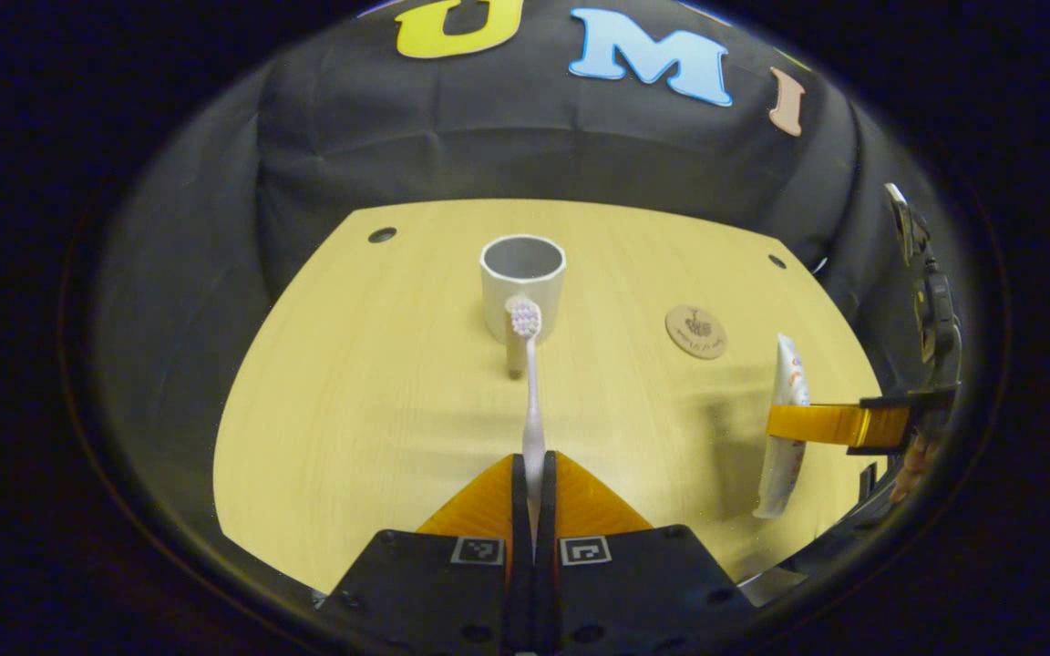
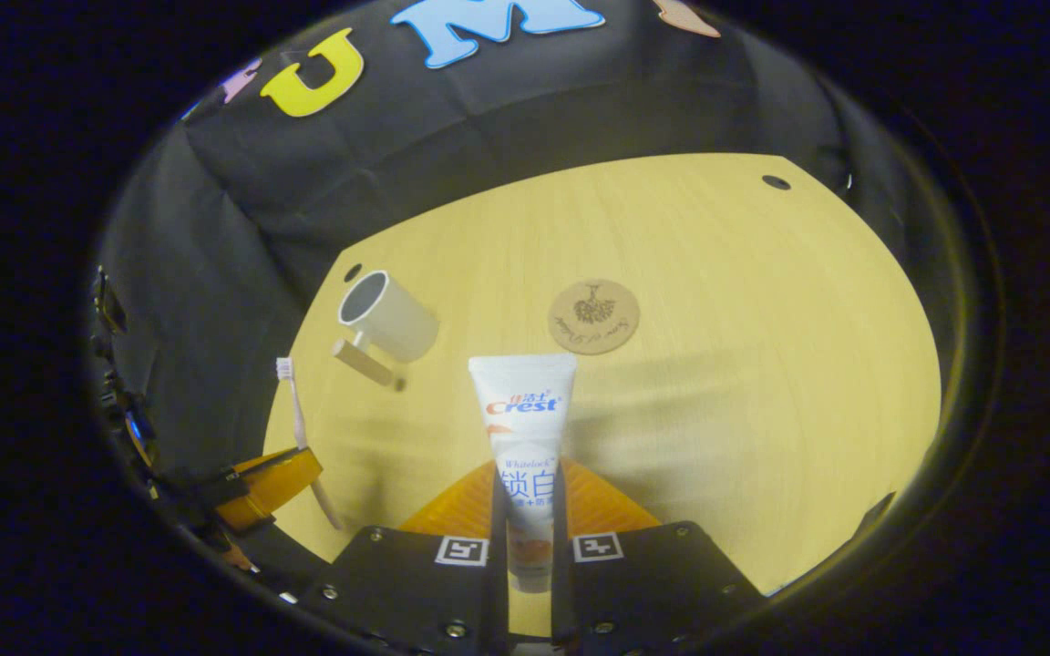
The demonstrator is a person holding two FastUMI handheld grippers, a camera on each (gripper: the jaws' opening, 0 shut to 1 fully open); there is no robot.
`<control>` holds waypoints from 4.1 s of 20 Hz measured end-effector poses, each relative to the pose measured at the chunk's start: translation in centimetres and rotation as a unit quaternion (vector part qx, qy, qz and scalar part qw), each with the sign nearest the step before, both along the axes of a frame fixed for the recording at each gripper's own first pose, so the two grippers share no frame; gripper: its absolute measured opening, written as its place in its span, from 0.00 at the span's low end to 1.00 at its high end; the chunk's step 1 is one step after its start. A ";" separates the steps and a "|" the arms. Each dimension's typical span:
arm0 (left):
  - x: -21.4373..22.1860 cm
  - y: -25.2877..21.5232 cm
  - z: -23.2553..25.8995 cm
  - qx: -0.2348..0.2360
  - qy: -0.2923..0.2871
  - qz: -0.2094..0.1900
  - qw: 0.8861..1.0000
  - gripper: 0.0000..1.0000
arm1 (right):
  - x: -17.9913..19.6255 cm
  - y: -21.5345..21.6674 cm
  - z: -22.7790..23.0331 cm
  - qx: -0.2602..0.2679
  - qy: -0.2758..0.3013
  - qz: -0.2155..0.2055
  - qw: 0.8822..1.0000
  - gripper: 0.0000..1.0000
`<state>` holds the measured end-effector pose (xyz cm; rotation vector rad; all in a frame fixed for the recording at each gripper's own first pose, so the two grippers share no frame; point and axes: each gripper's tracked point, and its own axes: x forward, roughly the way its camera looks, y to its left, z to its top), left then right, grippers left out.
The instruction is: Put the toothbrush and toothpaste on the desktop into the cup, then pick up the cup and place it on the coaster on the desktop.
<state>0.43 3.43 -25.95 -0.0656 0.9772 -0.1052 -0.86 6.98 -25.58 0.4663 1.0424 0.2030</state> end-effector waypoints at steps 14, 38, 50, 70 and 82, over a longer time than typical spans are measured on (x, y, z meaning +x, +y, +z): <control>13.4 3.7 13.6 -0.078 -0.249 0.037 0.965 0.08 | 6.3 3.1 10.5 0.012 -0.195 -0.001 0.981 0.19; 23.3 1.8 2.5 -0.072 -0.293 0.013 0.953 0.12 | 6.7 1.2 7.7 -0.034 -0.149 -0.011 0.988 0.19; 20.5 1.8 2.4 -0.080 -0.265 0.004 0.961 0.86 | 8.8 3.7 8.3 -0.011 -0.162 0.018 0.986 0.18; 9.9 10.8 7.6 -0.036 -0.250 0.102 0.962 0.86 | 20.6 14.5 13.2 -0.002 -0.392 0.090 0.915 0.18; 5.7 13.8 7.2 -0.042 -0.227 0.141 0.963 0.86 | 24.4 19.1 8.3 -0.050 -0.416 0.130 0.899 0.17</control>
